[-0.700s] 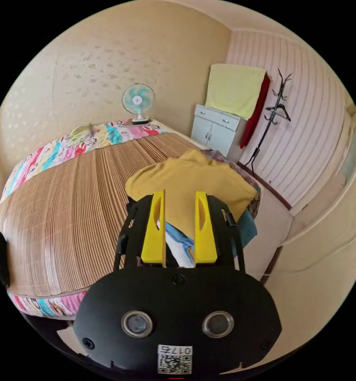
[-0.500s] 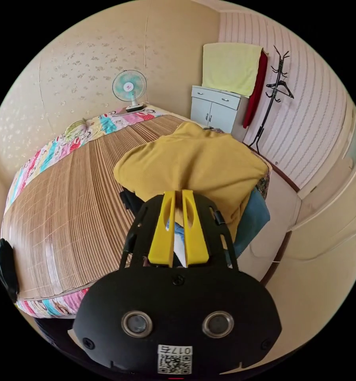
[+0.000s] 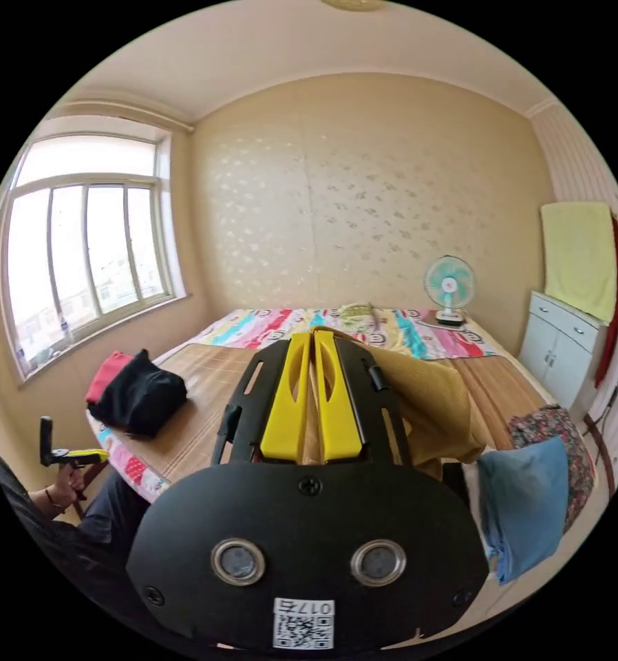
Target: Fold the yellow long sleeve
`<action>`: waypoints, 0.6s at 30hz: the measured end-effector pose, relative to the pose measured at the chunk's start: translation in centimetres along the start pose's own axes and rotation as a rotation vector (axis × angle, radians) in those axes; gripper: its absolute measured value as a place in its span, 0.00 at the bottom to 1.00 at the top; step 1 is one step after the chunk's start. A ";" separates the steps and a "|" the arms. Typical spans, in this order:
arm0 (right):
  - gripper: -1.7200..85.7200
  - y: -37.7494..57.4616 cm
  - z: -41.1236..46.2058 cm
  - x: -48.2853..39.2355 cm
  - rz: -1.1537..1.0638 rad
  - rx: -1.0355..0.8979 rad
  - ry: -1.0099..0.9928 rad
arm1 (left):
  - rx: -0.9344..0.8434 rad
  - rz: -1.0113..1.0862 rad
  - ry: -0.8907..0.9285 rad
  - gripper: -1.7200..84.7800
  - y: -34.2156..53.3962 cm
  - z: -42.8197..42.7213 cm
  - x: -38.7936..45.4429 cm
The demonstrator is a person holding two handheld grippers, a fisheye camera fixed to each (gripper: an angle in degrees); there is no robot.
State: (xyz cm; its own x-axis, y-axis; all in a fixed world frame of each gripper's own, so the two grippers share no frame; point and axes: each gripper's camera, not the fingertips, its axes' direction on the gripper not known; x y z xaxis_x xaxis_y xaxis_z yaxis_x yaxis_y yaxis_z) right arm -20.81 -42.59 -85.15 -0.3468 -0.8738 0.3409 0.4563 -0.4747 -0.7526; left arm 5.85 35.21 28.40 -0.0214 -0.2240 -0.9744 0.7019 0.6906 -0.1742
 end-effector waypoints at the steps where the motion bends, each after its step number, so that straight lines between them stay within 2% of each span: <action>1: 0.03 0.1 1.9 -2.4 -0.011 -0.054 -0.072 | -0.004 -0.003 0.000 0.03 0.3 -0.1 -0.5; 4: 0.03 3.2 8.2 -8.6 -0.036 -0.286 -0.186 | 0.001 -0.041 0.029 0.04 1.3 -0.5 -2.3; 6: 0.03 7.4 12.1 -12.1 -0.062 -0.435 -0.254 | 0.013 -0.075 0.053 0.05 2.0 -0.8 -3.5; 8: 0.03 14.1 16.8 -16.0 -0.025 -0.667 -0.333 | 0.019 -0.106 0.073 0.06 2.5 -1.2 -4.6; 10: 0.03 18.7 18.9 -18.1 0.017 -0.810 -0.303 | 0.021 -0.129 0.086 0.06 3.2 -1.6 -5.8; 13: 0.04 22.3 18.7 -19.9 0.009 -0.826 -0.214 | 0.013 -0.132 0.085 0.07 3.6 -2.1 -6.7; 18: 0.04 21.0 18.3 -20.2 -0.126 -0.867 -0.198 | 0.013 -0.098 0.089 0.07 3.7 -2.3 -6.4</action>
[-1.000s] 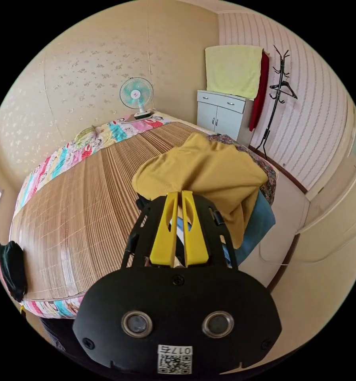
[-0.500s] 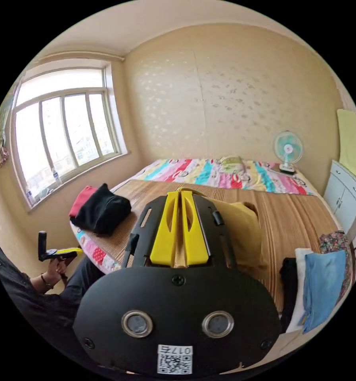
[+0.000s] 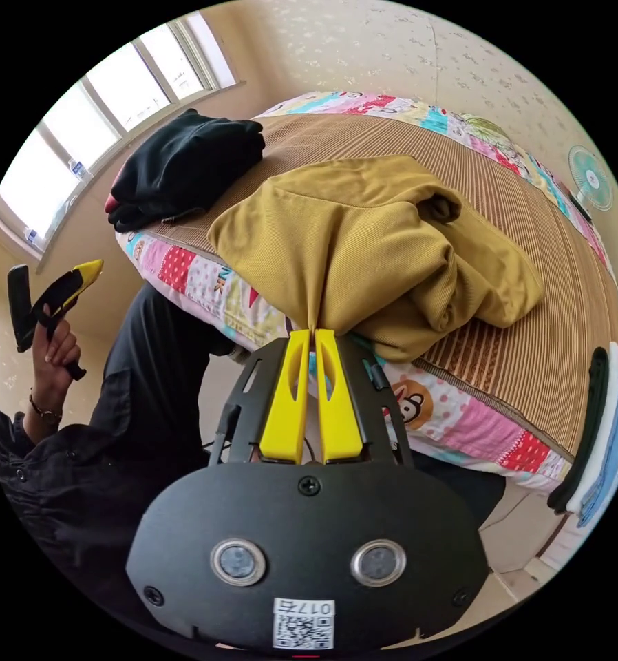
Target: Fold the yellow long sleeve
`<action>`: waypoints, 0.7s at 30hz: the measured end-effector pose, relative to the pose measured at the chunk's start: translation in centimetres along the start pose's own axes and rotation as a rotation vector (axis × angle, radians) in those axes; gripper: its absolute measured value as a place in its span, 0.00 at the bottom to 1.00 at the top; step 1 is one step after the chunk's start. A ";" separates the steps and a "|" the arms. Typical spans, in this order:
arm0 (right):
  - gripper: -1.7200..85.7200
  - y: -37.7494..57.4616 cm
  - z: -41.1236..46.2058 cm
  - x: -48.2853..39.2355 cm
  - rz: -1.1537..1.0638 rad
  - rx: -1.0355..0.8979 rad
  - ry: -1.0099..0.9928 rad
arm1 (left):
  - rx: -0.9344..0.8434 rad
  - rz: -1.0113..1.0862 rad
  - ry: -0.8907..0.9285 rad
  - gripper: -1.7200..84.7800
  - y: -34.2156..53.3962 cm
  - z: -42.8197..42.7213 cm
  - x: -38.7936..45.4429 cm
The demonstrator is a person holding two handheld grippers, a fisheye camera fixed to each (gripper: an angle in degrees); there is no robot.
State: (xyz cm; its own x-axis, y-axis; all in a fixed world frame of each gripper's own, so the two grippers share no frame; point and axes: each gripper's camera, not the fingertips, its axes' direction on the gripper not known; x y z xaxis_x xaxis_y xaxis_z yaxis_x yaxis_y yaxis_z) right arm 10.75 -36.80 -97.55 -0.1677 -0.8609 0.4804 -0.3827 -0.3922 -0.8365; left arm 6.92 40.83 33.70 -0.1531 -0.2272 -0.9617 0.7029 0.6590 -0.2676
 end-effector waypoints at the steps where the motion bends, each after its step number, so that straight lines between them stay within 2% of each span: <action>1: 0.04 -0.2 -0.8 0.4 -0.003 0.009 -0.020 | 0.000 0.012 0.001 0.07 0.0 0.1 0.4; 8: 0.03 2.7 -4.3 1.9 0.147 0.127 -0.101 | -0.001 0.125 0.044 0.07 0.9 0.9 5.1; 11: 0.03 5.6 -4.4 1.6 0.163 0.100 -0.116 | -0.038 0.169 0.083 0.07 2.2 1.7 7.4; 17: 0.03 11.6 -6.9 1.0 0.108 0.114 0.047 | -0.060 0.295 0.096 0.07 4.7 1.4 11.5; 21: 0.03 14.5 -9.3 2.6 0.129 0.186 0.015 | -0.039 0.313 0.051 0.07 5.6 1.2 11.7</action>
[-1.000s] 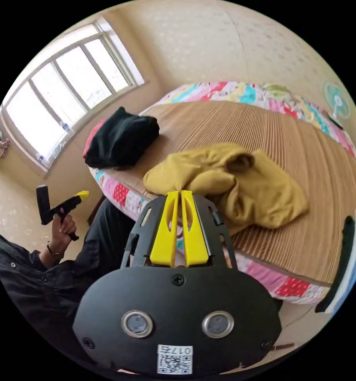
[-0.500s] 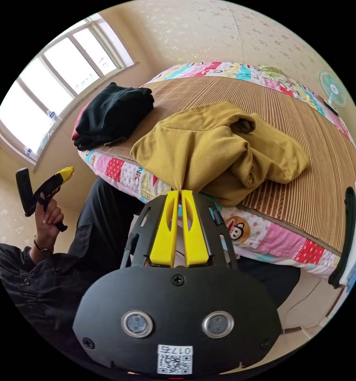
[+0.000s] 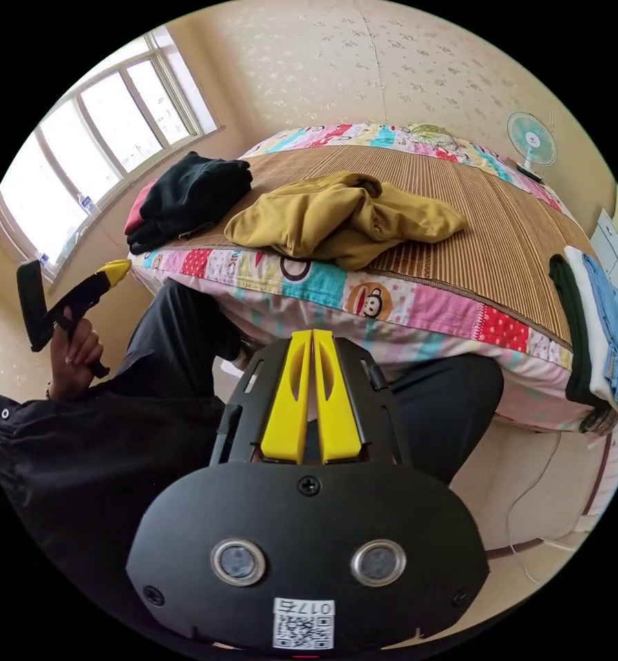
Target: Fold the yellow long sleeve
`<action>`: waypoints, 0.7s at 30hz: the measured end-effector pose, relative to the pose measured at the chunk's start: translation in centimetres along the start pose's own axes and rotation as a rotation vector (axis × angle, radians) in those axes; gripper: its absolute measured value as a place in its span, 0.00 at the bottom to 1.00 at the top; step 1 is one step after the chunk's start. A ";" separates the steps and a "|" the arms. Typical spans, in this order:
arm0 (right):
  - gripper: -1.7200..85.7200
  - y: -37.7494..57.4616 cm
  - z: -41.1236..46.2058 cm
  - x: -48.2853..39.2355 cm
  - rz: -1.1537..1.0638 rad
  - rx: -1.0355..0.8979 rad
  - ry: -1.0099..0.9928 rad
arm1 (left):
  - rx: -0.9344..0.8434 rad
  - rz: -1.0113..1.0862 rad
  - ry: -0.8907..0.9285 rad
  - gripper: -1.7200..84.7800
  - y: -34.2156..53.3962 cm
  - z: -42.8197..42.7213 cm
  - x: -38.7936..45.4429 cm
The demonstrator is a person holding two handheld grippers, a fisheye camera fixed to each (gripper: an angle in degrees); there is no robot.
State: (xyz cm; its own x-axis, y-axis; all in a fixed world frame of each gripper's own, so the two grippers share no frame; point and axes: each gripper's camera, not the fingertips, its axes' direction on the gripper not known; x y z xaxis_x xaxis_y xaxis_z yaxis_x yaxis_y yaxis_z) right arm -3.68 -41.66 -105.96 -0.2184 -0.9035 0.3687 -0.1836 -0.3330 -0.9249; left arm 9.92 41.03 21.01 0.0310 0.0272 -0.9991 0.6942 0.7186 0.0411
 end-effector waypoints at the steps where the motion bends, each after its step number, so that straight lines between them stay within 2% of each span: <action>1: 0.03 0.5 -0.6 0.7 0.000 0.028 -0.013 | -0.007 -0.021 0.009 0.07 -0.2 0.5 -0.5; 4: 0.04 0.1 -1.4 2.7 0.044 0.053 -0.053 | -0.017 -0.054 0.098 0.08 -0.9 1.2 -1.6; 9: 0.06 -3.5 -2.4 4.1 0.071 0.107 -0.129 | -0.019 -0.058 0.055 0.08 0.0 1.5 -1.7; 16: 0.10 -11.7 -0.9 -2.0 -0.115 0.079 -0.161 | 0.011 -0.118 0.069 0.08 0.0 1.4 -3.0; 18: 0.11 -13.4 -0.1 -4.3 -0.181 0.074 -0.147 | 0.006 -0.113 0.064 0.08 -0.1 1.6 -2.9; 21: 0.13 -16.0 2.7 -7.1 -0.237 0.037 0.008 | -0.009 -0.108 0.071 0.08 -0.3 2.2 -2.7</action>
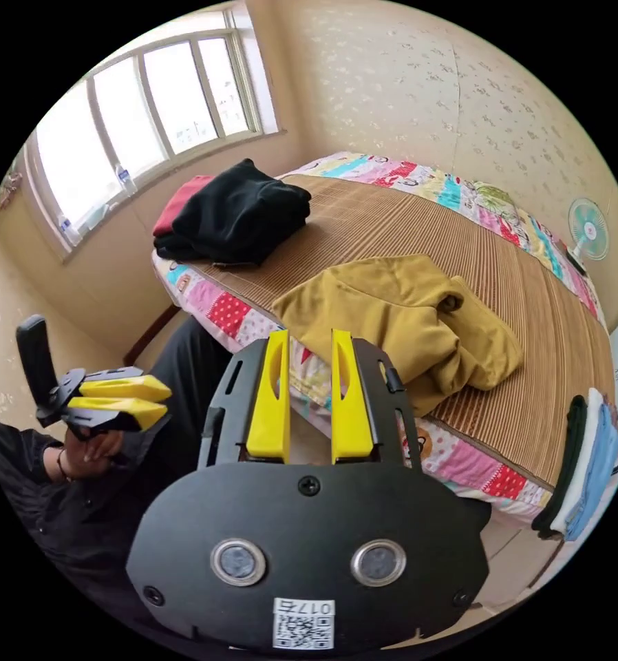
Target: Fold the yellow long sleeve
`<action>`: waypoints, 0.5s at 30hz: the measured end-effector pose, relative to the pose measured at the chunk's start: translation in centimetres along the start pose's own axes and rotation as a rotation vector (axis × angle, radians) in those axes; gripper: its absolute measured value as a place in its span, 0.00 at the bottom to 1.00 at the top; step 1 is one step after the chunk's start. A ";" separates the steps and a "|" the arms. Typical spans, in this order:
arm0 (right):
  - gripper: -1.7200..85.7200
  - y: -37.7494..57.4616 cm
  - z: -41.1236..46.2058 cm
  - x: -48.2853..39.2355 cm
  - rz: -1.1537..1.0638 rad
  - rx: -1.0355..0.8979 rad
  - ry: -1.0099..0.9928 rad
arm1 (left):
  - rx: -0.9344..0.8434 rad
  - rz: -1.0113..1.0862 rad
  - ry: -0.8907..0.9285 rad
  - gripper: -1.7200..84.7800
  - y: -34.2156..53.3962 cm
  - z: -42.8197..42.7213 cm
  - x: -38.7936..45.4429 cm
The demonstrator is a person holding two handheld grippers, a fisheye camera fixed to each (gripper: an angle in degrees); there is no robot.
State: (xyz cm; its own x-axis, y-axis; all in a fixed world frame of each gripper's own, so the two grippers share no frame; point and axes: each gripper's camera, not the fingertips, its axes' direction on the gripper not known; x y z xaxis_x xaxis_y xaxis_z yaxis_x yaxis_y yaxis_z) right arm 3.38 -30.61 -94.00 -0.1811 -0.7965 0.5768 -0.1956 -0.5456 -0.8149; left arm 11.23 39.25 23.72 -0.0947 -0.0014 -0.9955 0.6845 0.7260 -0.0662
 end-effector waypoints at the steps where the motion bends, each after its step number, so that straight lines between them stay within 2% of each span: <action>1: 0.13 -0.9 1.6 0.0 0.011 -0.029 0.065 | -0.005 0.001 0.004 0.08 -0.1 0.2 0.0; 4: 0.11 -1.8 6.2 2.2 0.095 -0.170 0.136 | -0.008 0.008 -0.003 0.08 -0.3 0.5 0.2; 6: 0.08 -1.6 7.4 3.9 0.134 -0.210 0.108 | -0.007 0.006 -0.004 0.08 -0.4 0.6 0.1; 9: 0.06 -0.5 3.5 5.7 0.183 -0.044 0.023 | -0.005 -0.004 0.002 0.08 -0.4 0.8 -0.2; 11: 0.05 1.2 -1.6 7.4 0.264 0.166 0.091 | 0.000 -0.013 -0.002 0.08 -0.4 1.0 -0.4; 15: 0.05 4.5 -6.3 13.2 0.473 0.328 0.244 | -0.002 -0.032 0.013 0.08 -0.7 1.6 -0.8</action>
State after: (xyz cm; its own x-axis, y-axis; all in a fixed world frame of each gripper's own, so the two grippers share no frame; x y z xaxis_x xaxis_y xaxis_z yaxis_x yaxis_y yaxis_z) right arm -5.97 -41.97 -89.66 -0.3985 -0.9101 0.1139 0.2589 -0.2308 -0.9379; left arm 11.99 37.69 24.48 -0.1264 -0.0158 -0.9919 0.6792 0.7274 -0.0982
